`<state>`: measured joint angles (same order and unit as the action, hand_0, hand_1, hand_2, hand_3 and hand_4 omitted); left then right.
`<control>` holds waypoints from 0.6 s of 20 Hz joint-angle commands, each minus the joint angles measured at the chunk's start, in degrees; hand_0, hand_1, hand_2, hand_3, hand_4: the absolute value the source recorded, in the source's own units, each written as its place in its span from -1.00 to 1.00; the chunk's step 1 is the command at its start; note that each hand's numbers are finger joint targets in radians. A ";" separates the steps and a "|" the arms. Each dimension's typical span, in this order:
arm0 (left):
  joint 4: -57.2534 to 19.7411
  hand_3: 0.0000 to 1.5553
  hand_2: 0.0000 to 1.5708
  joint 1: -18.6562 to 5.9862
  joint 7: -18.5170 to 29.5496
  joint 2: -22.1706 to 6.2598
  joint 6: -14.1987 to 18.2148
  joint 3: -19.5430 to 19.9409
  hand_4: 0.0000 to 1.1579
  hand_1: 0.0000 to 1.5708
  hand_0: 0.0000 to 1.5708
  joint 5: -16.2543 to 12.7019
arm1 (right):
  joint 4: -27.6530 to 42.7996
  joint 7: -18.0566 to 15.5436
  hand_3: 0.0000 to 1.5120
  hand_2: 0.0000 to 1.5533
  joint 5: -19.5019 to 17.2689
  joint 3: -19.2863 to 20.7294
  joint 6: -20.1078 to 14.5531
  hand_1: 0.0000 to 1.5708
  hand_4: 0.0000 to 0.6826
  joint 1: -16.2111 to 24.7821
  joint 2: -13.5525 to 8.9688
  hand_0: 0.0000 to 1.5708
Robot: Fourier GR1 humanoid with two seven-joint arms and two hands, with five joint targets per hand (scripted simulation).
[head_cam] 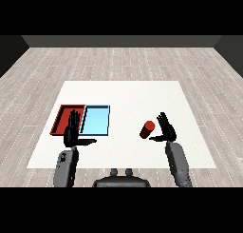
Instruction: Pick the red can and put it in the red box
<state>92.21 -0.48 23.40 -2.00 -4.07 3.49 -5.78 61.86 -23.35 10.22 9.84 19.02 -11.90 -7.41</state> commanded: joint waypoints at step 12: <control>5.84 -1.00 -1.00 0.13 -4.73 -0.03 1.71 -1.57 -1.00 -1.00 -1.00 0.40 | -5.08 0.43 -1.00 -1.00 0.52 -1.56 -1.32 -1.00 -1.00 -3.41 1.43 -1.00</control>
<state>93.51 -1.42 21.65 -1.71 -2.31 2.63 -4.98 56.02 -24.16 9.78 8.37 17.10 -15.56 -5.50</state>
